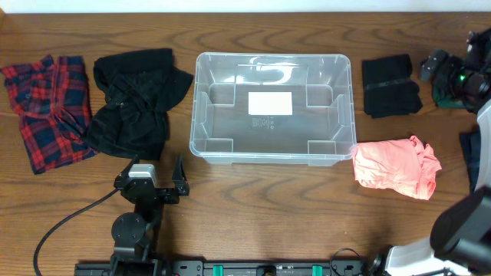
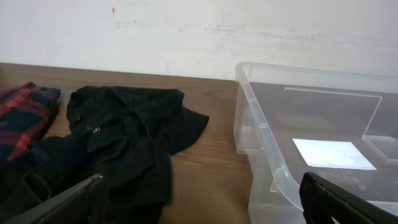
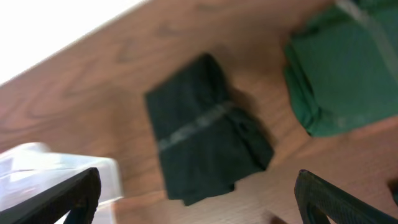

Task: Pack container
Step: 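Reach the right gripper to the folded black item and grasp it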

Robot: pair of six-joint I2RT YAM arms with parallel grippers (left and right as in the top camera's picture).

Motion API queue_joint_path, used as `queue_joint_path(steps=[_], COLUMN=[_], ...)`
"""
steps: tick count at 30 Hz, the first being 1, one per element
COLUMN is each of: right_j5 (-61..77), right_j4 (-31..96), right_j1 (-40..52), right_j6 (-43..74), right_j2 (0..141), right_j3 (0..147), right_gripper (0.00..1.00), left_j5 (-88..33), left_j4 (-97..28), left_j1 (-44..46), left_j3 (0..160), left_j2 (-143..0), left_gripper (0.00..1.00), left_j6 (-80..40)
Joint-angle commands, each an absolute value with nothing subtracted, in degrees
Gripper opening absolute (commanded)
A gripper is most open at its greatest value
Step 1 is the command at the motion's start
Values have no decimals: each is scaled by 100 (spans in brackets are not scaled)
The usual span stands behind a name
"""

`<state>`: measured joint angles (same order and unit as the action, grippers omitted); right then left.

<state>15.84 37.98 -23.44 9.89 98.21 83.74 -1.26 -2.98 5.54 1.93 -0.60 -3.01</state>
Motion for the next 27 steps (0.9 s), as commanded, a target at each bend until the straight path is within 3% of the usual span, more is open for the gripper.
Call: queue_joint_path(steps=[1,27], right_j5=[1557,2296], right_j4=[3837,3262], right_j1=[-2462,-2519], right_j6=[884,-609], right_j2=[10235,12068], right_j3=[8484,8484], right_gripper=[97,92], left_j5=[-38,-38], left_j4=[-408,-408], left_j1=[582,582], left_j3=[23,23], left_j2=[-27,-27], left_gripper=[98,98], left_j6=[-311,-311])
